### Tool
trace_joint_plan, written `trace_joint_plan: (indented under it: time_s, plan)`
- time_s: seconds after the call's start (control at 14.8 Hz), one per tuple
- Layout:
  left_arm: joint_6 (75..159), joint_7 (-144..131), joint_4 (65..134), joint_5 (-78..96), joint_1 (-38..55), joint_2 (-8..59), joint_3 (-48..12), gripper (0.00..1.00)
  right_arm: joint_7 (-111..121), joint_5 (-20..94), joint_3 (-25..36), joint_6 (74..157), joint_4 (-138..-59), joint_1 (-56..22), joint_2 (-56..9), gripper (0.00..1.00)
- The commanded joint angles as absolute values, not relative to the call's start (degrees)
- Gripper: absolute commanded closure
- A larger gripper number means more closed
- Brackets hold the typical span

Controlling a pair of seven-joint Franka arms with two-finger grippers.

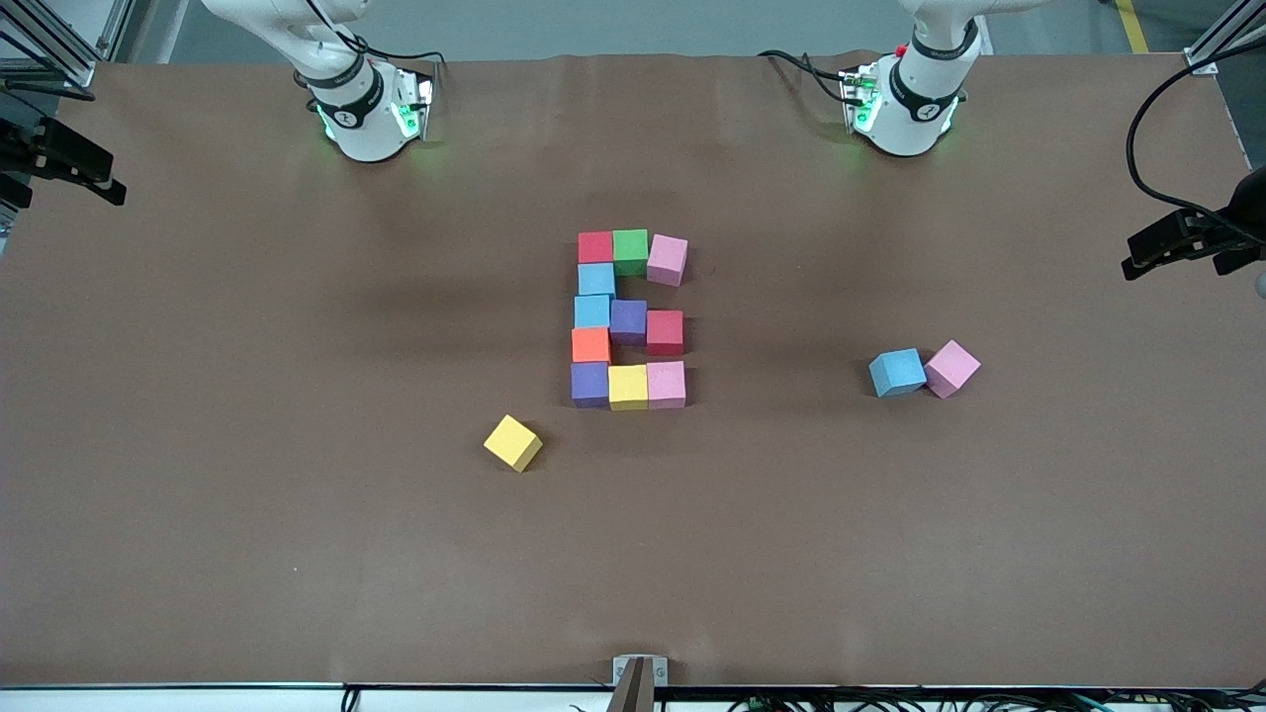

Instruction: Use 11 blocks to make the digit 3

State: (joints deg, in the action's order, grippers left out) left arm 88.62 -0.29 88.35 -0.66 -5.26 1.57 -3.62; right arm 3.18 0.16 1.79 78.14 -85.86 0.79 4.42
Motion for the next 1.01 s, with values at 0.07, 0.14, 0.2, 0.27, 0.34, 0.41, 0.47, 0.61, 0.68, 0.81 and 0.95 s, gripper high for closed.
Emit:
trace_joint_plan:
  time_s: [0.07, 0.14, 0.2, 0.27, 0.34, 0.41, 0.47, 0.61, 0.68, 0.81, 0.95]
  plan:
    - [89.47, -0.7, 87.63, 0.27, -5.36, 2.63, -3.52, 0.0, 2.37, 0.09, 1.05, 78.05, -84.9, 1.76, 4.22, 0.0]
    - [90.26, -0.7, 87.63, 0.0, -5.36, 2.98, -3.52, 0.0, 2.46, 0.09, 1.05, 78.13, -84.9, 1.76, 4.22, 0.0]
    - [90.96, -0.7, 87.63, 0.17, -5.45, 3.42, -3.52, 0.0, 2.37, 0.09, 1.05, 78.48, -84.9, 1.76, 4.22, 0.0]
    - [91.66, -0.79, 87.63, 0.44, -5.45, 3.43, -3.52, 0.0, 2.55, 0.09, 1.05, 79.27, -84.99, 1.76, 4.22, 0.0]
    - [92.37, -0.79, 87.63, 0.35, -4.84, 3.51, -3.6, 0.0, 2.64, 0.09, 1.05, 79.63, -84.99, 1.76, 4.22, 0.0]
    - [92.9, -0.79, 87.63, 0.18, -4.66, 3.86, -3.6, 0.0, 2.55, 0.09, 1.05, 79.63, -84.99, 1.76, 4.22, 0.0]
    - [93.16, -0.79, 87.63, 0.26, -4.57, 3.87, -3.6, 0.0, 2.55, 0.09, 1.05, 79.63, -84.99, 1.76, 4.22, 0.0]
    - [93.51, -0.79, 87.63, 0.44, -4.48, 4.39, -4.04, 0.0, 2.46, 0.17, 1.05, 79.37, -85.08, 1.85, 4.22, 0.0]
    - [93.52, -0.79, 87.63, 0.53, -4.48, 4.39, -4.13, 0.0, 2.46, 0.18, 1.05, 79.19, -85.08, 1.93, 4.22, 0.0]
    - [93.52, -0.79, 87.71, 0.53, -4.57, 4.39, -4.22, 0.0, 2.81, 0.18, 1.05, 79.19, -84.99, 1.93, 4.22, 0.0]
    - [93.25, -0.62, 87.71, 0.44, -4.75, 4.13, -4.13, 0.0, 2.38, 0.09, 1.05, 79.19, -84.73, 1.76, 4.22, 0.0]
